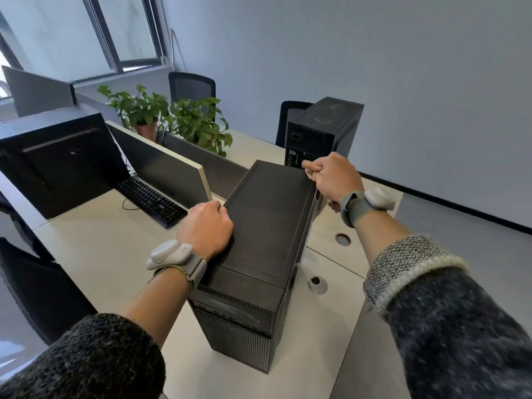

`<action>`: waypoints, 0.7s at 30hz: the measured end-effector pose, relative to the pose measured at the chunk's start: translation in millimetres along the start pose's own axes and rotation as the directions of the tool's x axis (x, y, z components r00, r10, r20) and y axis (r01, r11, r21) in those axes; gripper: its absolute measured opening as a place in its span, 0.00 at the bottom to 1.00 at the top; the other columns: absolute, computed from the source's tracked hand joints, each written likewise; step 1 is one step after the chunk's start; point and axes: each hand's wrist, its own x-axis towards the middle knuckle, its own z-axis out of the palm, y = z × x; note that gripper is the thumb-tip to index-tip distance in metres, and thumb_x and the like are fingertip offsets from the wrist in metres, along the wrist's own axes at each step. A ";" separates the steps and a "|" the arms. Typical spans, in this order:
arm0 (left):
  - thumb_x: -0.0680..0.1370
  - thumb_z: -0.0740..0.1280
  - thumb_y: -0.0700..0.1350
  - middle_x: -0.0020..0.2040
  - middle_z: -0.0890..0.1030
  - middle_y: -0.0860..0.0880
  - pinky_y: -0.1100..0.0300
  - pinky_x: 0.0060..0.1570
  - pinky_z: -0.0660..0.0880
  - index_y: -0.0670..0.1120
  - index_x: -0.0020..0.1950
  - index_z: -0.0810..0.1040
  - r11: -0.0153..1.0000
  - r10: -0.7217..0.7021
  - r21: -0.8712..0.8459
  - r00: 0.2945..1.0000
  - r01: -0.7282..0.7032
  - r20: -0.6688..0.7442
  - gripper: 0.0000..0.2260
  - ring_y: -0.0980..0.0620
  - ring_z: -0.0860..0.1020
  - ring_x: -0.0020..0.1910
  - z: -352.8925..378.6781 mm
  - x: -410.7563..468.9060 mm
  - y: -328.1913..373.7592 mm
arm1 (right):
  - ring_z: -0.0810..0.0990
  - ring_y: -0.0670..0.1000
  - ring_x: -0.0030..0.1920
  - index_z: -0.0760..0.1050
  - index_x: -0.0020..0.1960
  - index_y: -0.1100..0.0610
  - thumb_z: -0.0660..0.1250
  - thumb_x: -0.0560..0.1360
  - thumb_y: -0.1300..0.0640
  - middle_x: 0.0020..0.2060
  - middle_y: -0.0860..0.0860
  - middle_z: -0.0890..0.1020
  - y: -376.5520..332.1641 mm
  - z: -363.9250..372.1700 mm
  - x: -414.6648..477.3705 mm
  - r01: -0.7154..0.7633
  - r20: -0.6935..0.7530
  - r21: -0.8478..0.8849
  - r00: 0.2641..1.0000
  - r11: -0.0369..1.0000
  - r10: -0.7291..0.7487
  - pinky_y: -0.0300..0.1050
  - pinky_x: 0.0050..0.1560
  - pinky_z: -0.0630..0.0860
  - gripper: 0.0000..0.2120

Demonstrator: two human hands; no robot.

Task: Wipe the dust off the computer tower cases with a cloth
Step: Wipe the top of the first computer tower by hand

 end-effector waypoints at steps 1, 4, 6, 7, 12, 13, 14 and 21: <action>0.84 0.55 0.47 0.50 0.80 0.45 0.51 0.52 0.75 0.46 0.45 0.78 1.000 -0.001 0.010 1.000 0.001 -0.010 0.14 0.42 0.78 0.53 0.9 0.4 -0.4 | 0.82 0.61 0.48 0.85 0.51 0.48 0.65 0.82 0.55 0.51 0.52 0.77 -3.3 5.4 -0.1 -0.016 -0.010 -0.018 1.000 1.000 0.015 0.53 0.48 0.80 0.10; 0.84 0.56 0.47 0.48 0.79 0.46 0.53 0.49 0.71 0.46 0.44 0.77 1.000 -0.008 0.023 1.000 0.009 -0.027 0.14 0.42 0.77 0.53 3.9 2.0 -1.8 | 0.81 0.58 0.49 0.85 0.60 0.45 0.64 0.84 0.54 0.52 0.49 0.73 -18.4 7.8 -20.2 0.006 0.002 0.050 1.000 0.999 -0.006 0.54 0.49 0.81 0.12; 0.84 0.56 0.47 0.50 0.80 0.44 0.53 0.50 0.71 0.46 0.45 0.78 1.000 -0.010 0.021 1.000 0.010 -0.025 0.14 0.42 0.77 0.53 3.9 3.2 -2.0 | 0.78 0.52 0.51 0.84 0.63 0.41 0.65 0.84 0.53 0.48 0.44 0.73 -26.0 0.8 -47.3 0.100 0.041 0.140 0.993 0.985 -0.107 0.50 0.51 0.78 0.14; 0.84 0.56 0.47 0.51 0.81 0.44 0.52 0.51 0.72 0.46 0.46 0.78 1.000 -0.009 0.016 1.000 0.009 -0.026 0.14 0.42 0.78 0.54 3.0 3.3 -2.1 | 0.77 0.49 0.51 0.84 0.63 0.40 0.66 0.84 0.54 0.47 0.42 0.73 -28.8 -3.1 -62.5 0.170 0.056 0.174 0.982 0.970 -0.182 0.46 0.50 0.77 0.14; 0.84 0.56 0.47 0.53 0.81 0.43 0.52 0.52 0.73 0.44 0.48 0.80 1.000 -0.006 0.021 0.999 0.006 -0.033 0.15 0.42 0.77 0.54 -0.4 -1.4 1.5 | 0.78 0.46 0.48 0.87 0.56 0.42 0.69 0.81 0.53 0.48 0.46 0.77 -24.4 -18.0 -90.0 0.306 0.143 0.254 0.927 0.918 -0.348 0.40 0.48 0.75 0.10; 0.84 0.56 0.47 0.54 0.81 0.42 0.51 0.54 0.73 0.44 0.49 0.80 1.000 -0.004 0.024 1.000 0.005 -0.031 0.15 0.41 0.78 0.56 -1.5 -3.0 1.8 | 0.79 0.49 0.47 0.87 0.54 0.43 0.69 0.81 0.52 0.47 0.47 0.77 -20.8 -16.9 -79.4 0.278 0.101 0.209 0.948 0.938 -0.303 0.45 0.48 0.76 0.09; 0.84 0.56 0.47 0.55 0.80 0.42 0.50 0.55 0.74 0.43 0.51 0.81 1.000 0.000 0.021 0.999 0.001 -0.034 0.15 0.40 0.78 0.57 -1.1 -2.3 1.4 | 0.79 0.52 0.47 0.87 0.52 0.44 0.68 0.81 0.50 0.46 0.48 0.76 -17.8 -13.4 -66.2 0.222 0.044 0.147 0.972 0.964 -0.231 0.49 0.47 0.76 0.08; 0.82 0.61 0.46 0.57 0.75 0.47 0.52 0.52 0.72 0.49 0.60 0.81 0.998 0.053 -0.030 0.986 -0.059 -0.158 0.11 0.44 0.76 0.58 -13.1 -18.1 7.2 | 0.79 0.53 0.47 0.85 0.50 0.49 0.68 0.81 0.48 0.47 0.47 0.74 -52.7 -3.5 -97.8 0.257 0.083 0.177 0.958 0.950 -0.275 0.56 0.48 0.79 0.08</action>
